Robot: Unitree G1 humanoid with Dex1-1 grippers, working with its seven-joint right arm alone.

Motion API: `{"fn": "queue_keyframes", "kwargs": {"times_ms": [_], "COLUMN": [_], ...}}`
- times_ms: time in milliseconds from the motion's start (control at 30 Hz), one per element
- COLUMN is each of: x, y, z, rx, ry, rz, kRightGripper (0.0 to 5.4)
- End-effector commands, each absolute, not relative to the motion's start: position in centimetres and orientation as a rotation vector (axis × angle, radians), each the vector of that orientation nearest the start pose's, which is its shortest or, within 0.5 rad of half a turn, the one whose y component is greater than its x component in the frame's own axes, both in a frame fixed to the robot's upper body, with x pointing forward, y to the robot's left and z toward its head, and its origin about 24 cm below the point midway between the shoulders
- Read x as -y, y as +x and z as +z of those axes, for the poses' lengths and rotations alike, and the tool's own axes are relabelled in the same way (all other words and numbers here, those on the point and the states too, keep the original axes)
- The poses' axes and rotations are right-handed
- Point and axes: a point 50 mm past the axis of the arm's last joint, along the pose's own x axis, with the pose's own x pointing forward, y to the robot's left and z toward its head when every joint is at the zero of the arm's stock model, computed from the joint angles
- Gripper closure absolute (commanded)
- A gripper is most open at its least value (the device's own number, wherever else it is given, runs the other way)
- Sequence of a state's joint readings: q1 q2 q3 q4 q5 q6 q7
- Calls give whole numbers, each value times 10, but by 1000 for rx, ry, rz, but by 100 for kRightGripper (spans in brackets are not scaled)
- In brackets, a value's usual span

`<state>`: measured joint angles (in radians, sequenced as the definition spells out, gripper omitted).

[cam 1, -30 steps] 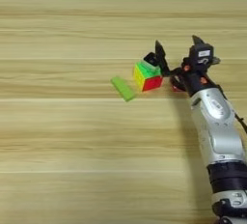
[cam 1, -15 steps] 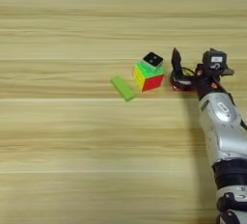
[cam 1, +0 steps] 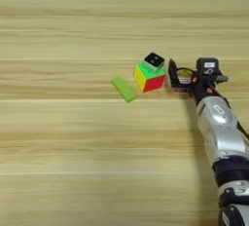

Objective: Move the objects on the table

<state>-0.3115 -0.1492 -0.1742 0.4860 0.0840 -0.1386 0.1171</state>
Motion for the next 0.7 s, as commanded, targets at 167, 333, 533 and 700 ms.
{"fn": "queue_keyframes", "kwargs": {"times_ms": [167,333,533,700], "x": [204,206,204,203], "y": [326,325,323,322], "z": [62,57,49,42], "rx": [49,21,-9,-37], "ry": [-17,0,5,1], "rz": [-20,-29,-21,-13], "kRightGripper": [2,2,2,2]}}
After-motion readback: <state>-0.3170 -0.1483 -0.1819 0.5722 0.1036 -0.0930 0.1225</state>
